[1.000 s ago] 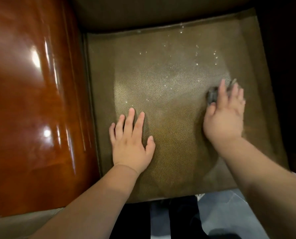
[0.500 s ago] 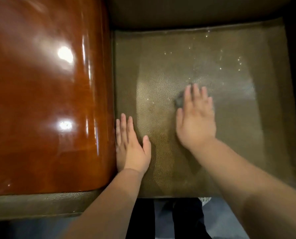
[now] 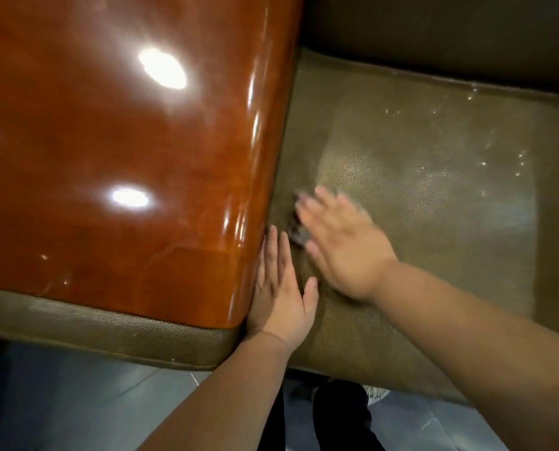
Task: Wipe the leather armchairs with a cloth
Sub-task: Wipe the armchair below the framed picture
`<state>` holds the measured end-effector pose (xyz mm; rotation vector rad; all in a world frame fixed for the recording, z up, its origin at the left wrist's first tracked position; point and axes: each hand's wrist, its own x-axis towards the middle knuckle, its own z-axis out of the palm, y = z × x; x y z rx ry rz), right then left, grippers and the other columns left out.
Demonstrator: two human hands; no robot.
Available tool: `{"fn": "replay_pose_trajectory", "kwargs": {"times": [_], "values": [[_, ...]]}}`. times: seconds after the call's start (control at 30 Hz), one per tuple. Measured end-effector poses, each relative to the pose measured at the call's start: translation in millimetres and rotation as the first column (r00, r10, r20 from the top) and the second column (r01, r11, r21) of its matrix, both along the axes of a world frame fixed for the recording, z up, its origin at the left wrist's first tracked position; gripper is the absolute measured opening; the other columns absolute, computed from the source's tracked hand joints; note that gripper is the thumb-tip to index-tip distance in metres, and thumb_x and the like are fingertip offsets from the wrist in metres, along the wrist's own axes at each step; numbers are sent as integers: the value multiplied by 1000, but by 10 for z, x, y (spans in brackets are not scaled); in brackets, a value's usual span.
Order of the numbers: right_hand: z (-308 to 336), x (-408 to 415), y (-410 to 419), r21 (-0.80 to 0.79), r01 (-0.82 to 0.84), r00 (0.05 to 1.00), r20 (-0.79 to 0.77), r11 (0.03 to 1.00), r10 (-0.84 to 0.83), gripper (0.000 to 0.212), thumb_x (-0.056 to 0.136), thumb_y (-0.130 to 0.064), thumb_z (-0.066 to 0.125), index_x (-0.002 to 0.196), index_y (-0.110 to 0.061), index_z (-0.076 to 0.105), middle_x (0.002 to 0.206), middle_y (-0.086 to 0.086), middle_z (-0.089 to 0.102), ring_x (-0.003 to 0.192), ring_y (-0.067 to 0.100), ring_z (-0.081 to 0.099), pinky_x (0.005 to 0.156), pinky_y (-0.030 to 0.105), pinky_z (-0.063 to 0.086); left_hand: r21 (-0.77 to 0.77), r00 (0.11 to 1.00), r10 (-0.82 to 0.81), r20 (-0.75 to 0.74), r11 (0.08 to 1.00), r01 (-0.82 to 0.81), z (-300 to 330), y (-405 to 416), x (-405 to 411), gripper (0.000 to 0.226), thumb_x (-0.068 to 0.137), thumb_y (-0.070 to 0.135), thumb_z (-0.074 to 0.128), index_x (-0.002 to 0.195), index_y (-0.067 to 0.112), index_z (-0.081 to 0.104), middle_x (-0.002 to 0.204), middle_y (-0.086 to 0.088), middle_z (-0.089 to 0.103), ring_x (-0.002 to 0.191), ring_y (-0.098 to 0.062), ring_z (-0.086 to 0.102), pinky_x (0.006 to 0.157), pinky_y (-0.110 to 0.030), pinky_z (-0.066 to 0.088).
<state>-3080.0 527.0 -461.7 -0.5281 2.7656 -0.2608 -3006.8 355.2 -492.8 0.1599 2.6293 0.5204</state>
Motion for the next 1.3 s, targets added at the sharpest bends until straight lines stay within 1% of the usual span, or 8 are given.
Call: {"fn": "replay_pose_trajectory", "kwargs": {"times": [0.17,0.33,0.57,0.8,1.03,1.13,1.23,1.3], "values": [[8,-46,149,-37,-380,922,57,924,382,61,109,-39,38,163,-14,30,170,4,28,159,25,18,129,46,18,-8,996,-91,7,996,91,17,-174,339,95,100,58,32,166,8,-16,175,-10,-23,163,-27,-14,130,-54,14],[-116,-810,-255,6,121,992,35,993,-121,68,100,-29,45,162,-7,26,166,11,35,156,32,23,128,46,18,-63,998,-62,-29,996,60,-31,-126,349,98,99,60,34,167,8,-13,175,-11,-21,163,-28,-12,132,-51,12],[-28,2,147,-82,-446,894,11,891,449,55,109,-39,42,159,-15,41,165,6,38,157,26,26,128,49,22,83,998,11,56,996,-16,90,-130,287,85,102,49,25,165,9,-17,172,-3,-32,162,-21,-19,131,-51,9],[-147,-778,509,53,366,930,-49,929,-364,63,107,-40,32,163,-14,24,172,8,19,159,30,12,130,46,10,41,996,69,59,997,-72,112,233,-161,81,100,59,15,168,27,-15,171,6,-35,158,-12,-29,130,-39,-9],[-99,-250,631,-15,-299,954,-5,954,299,73,100,-47,52,161,-13,33,167,6,33,158,25,22,130,44,17,78,955,249,160,961,-264,129,595,-1287,71,107,56,17,167,33,-14,173,14,-26,160,-9,-17,125,-32,-11],[-122,-910,802,-9,2,999,41,1000,-2,73,103,-46,44,165,-20,16,171,2,23,159,19,14,129,38,11,54,950,229,210,968,-245,68,671,-1559,72,109,55,18,167,29,-16,171,13,-30,159,-10,-20,126,-36,-9],[-88,-1439,912,-3,518,850,113,855,-514,67,105,-35,44,164,-13,19,169,8,25,158,26,16,130,42,13,-36,971,185,152,983,-182,-5,680,-1517,74,107,52,12,164,25,-26,168,6,-40,157,-14,-30,131,-42,-6],[-58,-1377,796,69,534,836,106,842,-539,65,108,-36,34,165,-12,17,173,7,15,160,26,8,130,43,7,-57,978,176,111,984,-171,-29,681,-1424,75,102,53,5,162,24,-31,166,3,-44,156,-16,-33,132,-44,-6]]}}
